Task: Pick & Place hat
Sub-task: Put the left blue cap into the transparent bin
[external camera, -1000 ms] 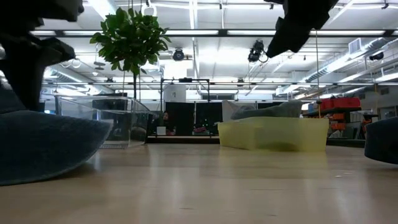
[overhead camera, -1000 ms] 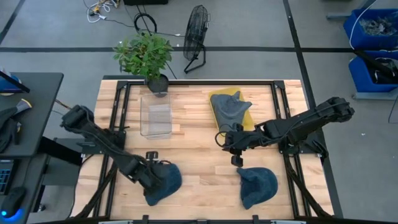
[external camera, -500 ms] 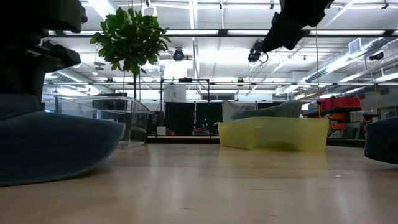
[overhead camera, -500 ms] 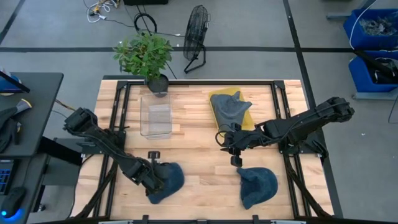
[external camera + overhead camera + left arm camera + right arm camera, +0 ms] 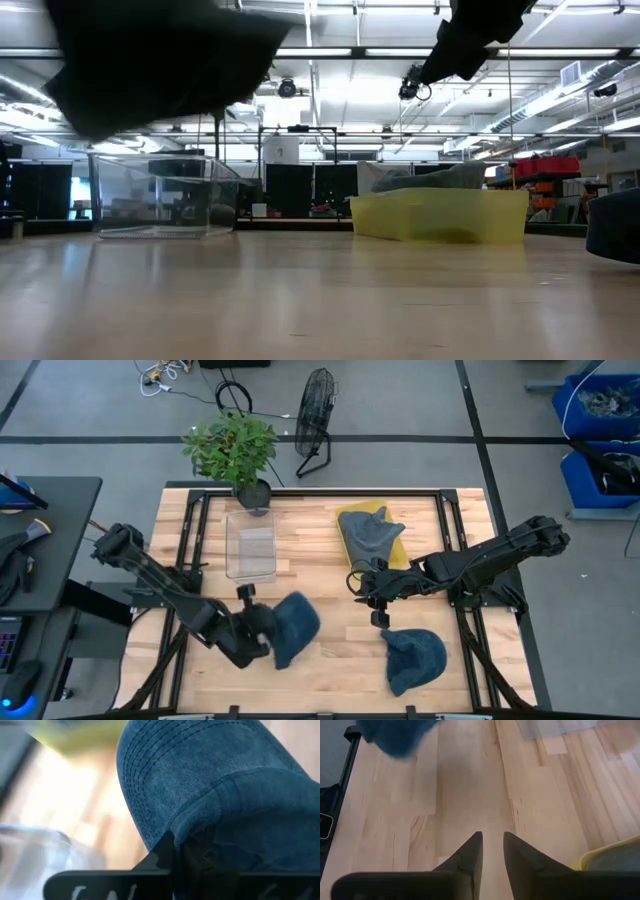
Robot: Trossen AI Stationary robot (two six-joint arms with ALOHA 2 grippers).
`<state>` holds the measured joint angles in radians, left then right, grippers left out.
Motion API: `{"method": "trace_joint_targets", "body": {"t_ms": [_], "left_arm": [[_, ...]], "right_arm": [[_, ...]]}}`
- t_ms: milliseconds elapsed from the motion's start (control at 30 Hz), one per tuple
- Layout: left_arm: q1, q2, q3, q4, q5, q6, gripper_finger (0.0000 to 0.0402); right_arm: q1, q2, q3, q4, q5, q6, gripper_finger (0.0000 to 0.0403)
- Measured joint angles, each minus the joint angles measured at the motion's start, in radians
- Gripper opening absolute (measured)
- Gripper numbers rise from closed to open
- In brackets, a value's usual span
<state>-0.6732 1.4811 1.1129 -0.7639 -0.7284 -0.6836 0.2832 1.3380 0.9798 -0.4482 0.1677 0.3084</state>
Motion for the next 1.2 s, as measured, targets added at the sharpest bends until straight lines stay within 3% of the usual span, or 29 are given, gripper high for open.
{"method": "trace_joint_targets", "body": {"t_ms": [167, 333, 533, 633, 833, 1200], "left_arm": [[0.041, -0.086, 0.088, -0.074, -0.101, -0.002, 0.002], [0.148, -0.167, 0.103, -0.217, -0.084, -0.033, 0.0009], [0.332, -0.202, 0.102, -0.455, -0.044, -0.223, 0.0018], [0.41, -0.202, 0.102, -0.542, -0.04, -0.249, 0.0017], [0.531, -0.201, 0.076, -0.545, 0.023, -0.25, 0.0016], [0.75, -0.196, 0.031, -0.632, 0.026, -0.195, 0.0015]], "right_arm": [[0.0, 0.0, 0.0, -0.001, 0.0, 0.0, 0.0082], [0.0, 0.0, 0.0, -0.002, 0.0, 0.0, 0.0082], [0.0, 0.0, 0.0, -0.002, 0.0, 0.0, 0.0082], [0.0, 0.0, 0.0, -0.002, 0.0, -0.003, 0.0082], [0.0, 0.0, 0.0, -0.002, 0.0, -0.003, 0.0082], [0.0, 0.0, 0.0, -0.002, 0.0, -0.003, 0.0082]]}}
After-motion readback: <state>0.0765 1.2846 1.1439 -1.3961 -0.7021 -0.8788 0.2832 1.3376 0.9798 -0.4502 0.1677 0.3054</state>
